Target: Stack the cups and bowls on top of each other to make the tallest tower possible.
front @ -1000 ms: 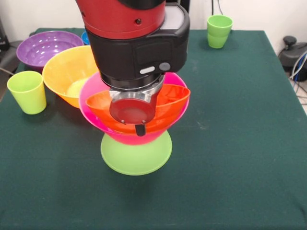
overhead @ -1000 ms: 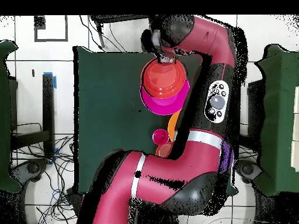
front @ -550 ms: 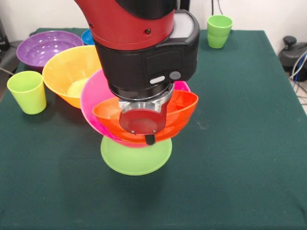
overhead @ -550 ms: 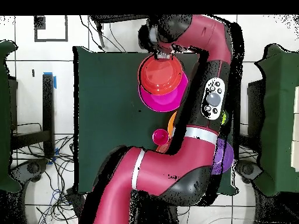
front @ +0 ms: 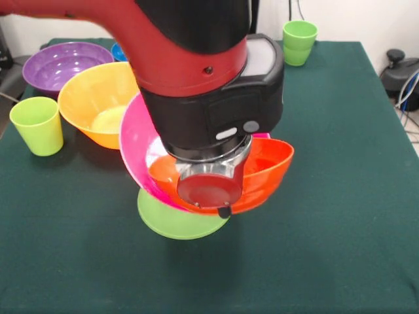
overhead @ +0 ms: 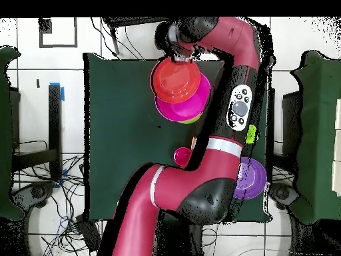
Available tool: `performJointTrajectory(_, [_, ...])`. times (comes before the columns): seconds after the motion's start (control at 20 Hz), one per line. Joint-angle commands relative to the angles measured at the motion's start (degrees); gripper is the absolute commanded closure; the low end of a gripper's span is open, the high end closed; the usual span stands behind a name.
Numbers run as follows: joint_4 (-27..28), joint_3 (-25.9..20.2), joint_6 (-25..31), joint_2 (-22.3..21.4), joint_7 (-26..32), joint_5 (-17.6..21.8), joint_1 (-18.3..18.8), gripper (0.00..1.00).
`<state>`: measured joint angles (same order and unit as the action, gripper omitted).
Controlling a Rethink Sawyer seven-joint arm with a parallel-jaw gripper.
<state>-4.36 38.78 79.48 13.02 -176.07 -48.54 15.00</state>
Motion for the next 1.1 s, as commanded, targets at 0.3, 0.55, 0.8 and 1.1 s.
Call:
performJointTrajectory(0.3, [4.7, 48.5, 7.8, 4.7, 3.5, -41.6, 7.6, 1.0])
performJointTrajectory(0.55, [4.7, 64.0, 12.3, 2.4, 6.1, -55.2, 9.9, 1.0])
performJointTrajectory(0.8, [4.7, 81.0, 16.2, -0.1, 8.0, -70.7, 12.1, 1.0])
performJointTrajectory(1.1, [4.4, 94.8, 22.4, -4.1, 8.6, -83.9, 13.1, 1.0])
